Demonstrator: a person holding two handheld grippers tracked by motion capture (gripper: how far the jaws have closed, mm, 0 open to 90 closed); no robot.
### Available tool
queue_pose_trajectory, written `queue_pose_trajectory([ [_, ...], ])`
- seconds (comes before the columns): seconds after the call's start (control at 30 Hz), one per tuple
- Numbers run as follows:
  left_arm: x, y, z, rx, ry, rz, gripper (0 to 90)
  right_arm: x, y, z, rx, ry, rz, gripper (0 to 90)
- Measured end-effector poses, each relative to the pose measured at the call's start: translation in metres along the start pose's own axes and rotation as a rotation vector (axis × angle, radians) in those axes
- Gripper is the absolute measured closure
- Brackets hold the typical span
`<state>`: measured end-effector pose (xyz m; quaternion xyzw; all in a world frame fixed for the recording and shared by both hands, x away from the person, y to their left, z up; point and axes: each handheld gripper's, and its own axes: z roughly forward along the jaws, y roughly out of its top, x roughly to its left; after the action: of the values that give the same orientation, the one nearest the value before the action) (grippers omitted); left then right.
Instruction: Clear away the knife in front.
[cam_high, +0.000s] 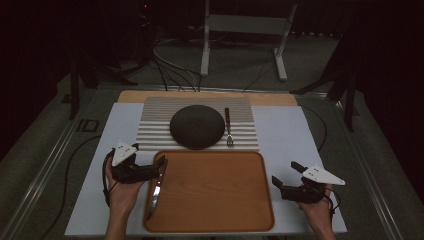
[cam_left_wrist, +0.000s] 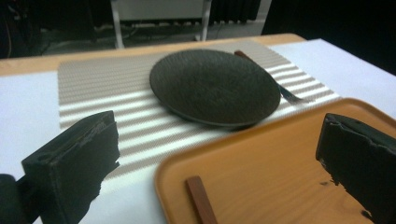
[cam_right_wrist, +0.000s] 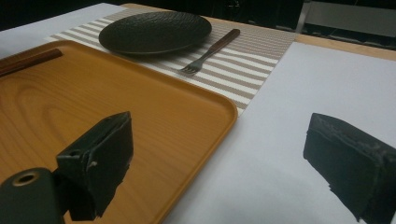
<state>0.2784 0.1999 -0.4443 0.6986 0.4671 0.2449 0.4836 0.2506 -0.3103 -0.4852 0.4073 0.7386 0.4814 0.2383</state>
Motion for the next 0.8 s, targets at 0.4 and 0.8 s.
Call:
queue_pose_trajectory([
  [0.4,0.029,-0.006,-0.008,-0.034,0.013,0.026,0.0,0.000,0.000,0.000,-0.001,0.001,-0.001,8.3],
  [0.8,0.045,-0.018,-0.019,-0.092,0.063,-0.018,0.0,0.000,0.000,0.000,-0.008,0.005,-0.005,8.3],
])
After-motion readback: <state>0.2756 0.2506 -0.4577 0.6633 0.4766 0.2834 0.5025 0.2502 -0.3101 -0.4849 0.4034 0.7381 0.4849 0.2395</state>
